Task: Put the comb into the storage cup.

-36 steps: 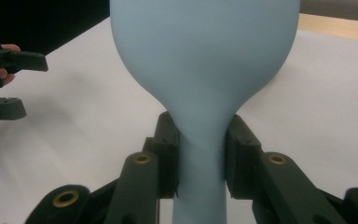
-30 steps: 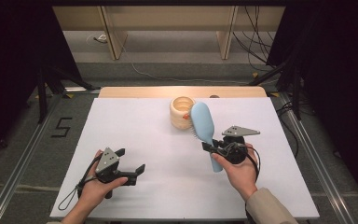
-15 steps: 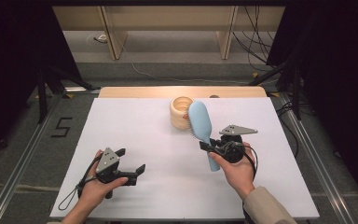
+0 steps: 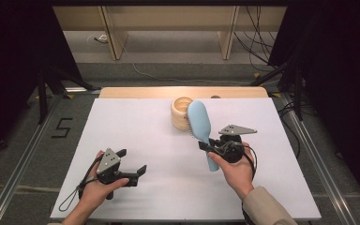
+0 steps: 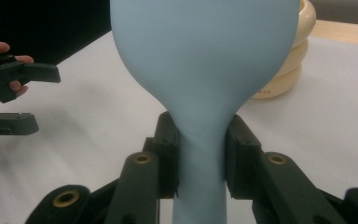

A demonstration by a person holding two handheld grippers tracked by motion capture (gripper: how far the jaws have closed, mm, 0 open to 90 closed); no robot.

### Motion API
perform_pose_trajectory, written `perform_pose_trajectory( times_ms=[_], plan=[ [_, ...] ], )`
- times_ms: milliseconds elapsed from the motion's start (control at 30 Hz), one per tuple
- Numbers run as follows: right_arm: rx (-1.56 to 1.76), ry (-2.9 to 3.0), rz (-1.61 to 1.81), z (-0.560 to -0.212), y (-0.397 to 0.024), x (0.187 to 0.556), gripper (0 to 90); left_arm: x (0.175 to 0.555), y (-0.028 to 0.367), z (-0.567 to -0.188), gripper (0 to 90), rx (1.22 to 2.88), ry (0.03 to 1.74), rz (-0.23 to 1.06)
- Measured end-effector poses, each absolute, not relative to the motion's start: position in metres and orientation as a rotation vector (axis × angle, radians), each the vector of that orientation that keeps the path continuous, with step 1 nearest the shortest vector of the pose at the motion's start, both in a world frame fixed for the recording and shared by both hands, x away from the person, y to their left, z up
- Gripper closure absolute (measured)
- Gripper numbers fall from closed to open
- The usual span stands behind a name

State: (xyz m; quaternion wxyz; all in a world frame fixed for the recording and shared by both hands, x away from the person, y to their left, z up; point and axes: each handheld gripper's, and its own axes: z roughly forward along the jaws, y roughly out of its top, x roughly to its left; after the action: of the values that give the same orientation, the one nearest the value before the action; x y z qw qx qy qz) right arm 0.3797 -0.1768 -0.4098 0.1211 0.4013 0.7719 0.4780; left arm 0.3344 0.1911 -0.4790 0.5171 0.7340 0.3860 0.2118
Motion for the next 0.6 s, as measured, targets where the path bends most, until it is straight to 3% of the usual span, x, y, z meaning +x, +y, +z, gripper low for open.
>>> perform_pose_trajectory(
  times_ms=[600],
  plan=[
    [1.171, 2.258, 1.406, -0.4099, -0.1709, 0.3806, 70.3, 0.3333, 0.188, -0.477, 1.3, 1.755, 0.919, 0.494]
  ],
)
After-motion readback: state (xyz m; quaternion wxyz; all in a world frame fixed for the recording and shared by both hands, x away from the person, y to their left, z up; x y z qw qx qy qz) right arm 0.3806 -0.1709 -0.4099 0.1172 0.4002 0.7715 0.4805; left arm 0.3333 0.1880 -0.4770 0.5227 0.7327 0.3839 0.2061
